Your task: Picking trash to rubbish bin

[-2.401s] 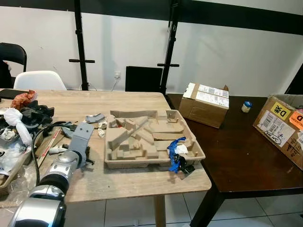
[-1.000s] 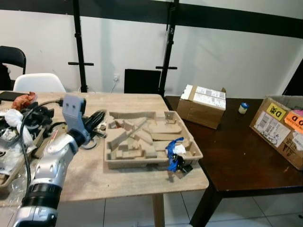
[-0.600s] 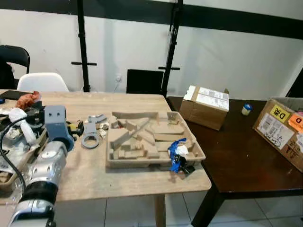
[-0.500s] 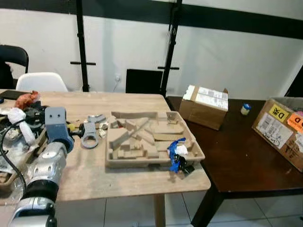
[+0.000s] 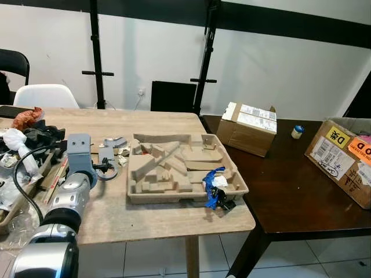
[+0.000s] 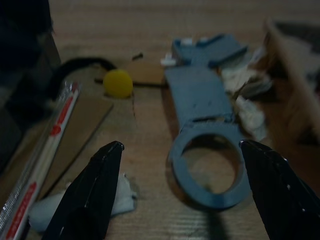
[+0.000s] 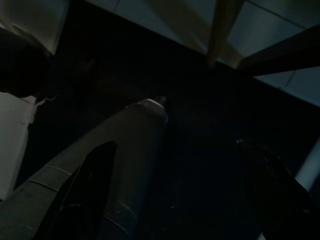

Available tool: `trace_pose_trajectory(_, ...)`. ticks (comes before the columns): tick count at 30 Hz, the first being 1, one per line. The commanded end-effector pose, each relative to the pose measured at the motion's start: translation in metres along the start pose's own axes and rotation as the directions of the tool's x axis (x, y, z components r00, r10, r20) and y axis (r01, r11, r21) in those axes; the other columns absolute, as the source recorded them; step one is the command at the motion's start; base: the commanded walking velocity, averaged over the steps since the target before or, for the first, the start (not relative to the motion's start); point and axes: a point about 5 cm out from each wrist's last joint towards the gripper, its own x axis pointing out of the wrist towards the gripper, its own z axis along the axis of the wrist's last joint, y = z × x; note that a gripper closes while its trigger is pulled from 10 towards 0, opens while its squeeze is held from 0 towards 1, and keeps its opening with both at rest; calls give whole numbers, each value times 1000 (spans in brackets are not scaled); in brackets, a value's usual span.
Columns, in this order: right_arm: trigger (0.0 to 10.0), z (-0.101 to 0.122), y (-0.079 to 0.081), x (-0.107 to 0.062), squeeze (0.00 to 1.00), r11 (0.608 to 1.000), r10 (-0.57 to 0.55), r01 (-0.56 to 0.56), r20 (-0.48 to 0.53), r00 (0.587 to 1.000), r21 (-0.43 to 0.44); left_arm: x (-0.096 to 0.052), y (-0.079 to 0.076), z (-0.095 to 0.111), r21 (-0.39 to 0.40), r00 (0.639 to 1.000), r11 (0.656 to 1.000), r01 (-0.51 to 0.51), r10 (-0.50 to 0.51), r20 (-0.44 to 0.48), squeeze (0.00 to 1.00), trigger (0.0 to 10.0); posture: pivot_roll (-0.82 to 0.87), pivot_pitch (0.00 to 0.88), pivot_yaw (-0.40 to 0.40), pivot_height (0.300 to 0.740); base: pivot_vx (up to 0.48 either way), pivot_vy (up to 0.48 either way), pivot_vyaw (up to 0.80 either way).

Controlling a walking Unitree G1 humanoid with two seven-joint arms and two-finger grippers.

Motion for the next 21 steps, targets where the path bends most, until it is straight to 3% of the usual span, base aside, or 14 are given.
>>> trace_pose_trajectory(1,10000,-3,0,-1,0,1000,-9,9,3,1000,0,2,-5,-3,17,1000,1000,-4,5,-28,0,10000,99,98,-96,740,0,0,0)
trace_pose_trajectory(9,10000,-7,7,0,0,1000,-4,3,18,1000,21,3,9,0,13,993,994,-106,106,-55,0,10000,110,160,-62,740,0,0,0)
trace_pose_trajectory(12,10000,-9,8,0,0,999,-6,5,24,1000,33,3,12,2,-24,991,992,-126,124,-56,0,10000,111,176,-49,740,0,0,0)
trace_pose_trajectory(16,10000,-11,10,0,0,999,-6,5,27,1000,39,4,10,5,-49,992,992,-116,114,-51,0,10000,109,188,-39,740,0,0,0)
trace_pose_trajectory(18,10000,-15,12,0,0,999,-5,4,23,1000,45,6,0,9,-100,998,994,-52,48,-41,0,10000,109,200,-30,740,0,0,0)
trace_pose_trajectory(21,10000,-17,13,0,0,999,-4,3,22,1000,47,6,-3,7,-89,998,995,-35,30,-59,0,10000,109,202,-26,740,0,0,0)
